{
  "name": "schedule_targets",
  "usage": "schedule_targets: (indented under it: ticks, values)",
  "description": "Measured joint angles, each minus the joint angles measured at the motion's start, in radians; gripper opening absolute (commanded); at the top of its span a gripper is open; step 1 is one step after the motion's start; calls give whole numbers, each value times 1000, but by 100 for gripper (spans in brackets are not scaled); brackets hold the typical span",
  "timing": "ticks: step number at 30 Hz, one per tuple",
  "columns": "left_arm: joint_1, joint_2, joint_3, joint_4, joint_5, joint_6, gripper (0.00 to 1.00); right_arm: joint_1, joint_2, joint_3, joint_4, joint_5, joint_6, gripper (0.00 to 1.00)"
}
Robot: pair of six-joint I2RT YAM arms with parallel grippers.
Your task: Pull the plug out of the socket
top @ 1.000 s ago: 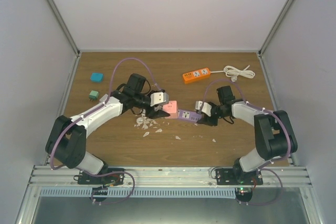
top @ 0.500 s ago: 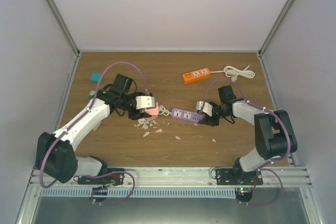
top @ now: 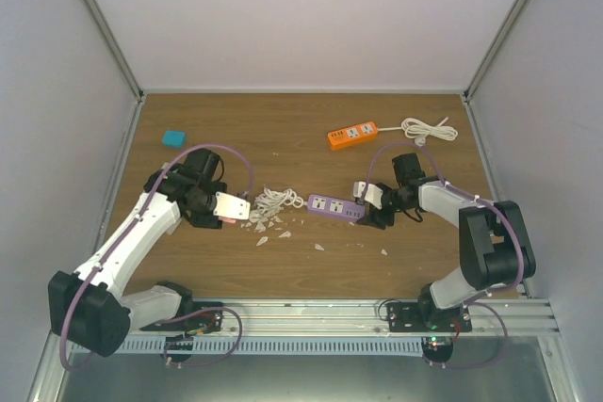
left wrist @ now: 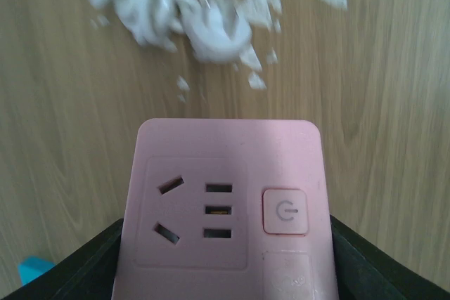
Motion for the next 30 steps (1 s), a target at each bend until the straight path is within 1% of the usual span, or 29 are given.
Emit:
schedule_targets:
  ticks: [5, 9, 14, 19, 23, 26, 30]
  values:
    - [-8, 1, -87, -3, -199, 83, 41, 0, 0, 0, 0, -2, 1, 73]
    - [-26, 39, -122, 3, -330, 123, 42, 0, -4, 0, -4, -8, 2, 74]
    - [-81, 74, -167, 53, -440, 156, 44, 0, -26, 0, -10, -14, 3, 75]
    - [-139, 123, -226, 97, -522, 176, 46, 0, -41, 0, -15, -19, 16, 75]
    - [-164, 175, -251, 134, -577, 179, 49, 0, -56, 2, -32, -35, 29, 75]
    - [-186, 203, -253, 153, -624, 177, 58, 6, -72, 10, -44, -44, 42, 75]
    - [-212, 230, -255, 163, -661, 167, 75, 16, -86, 22, -51, -55, 52, 75]
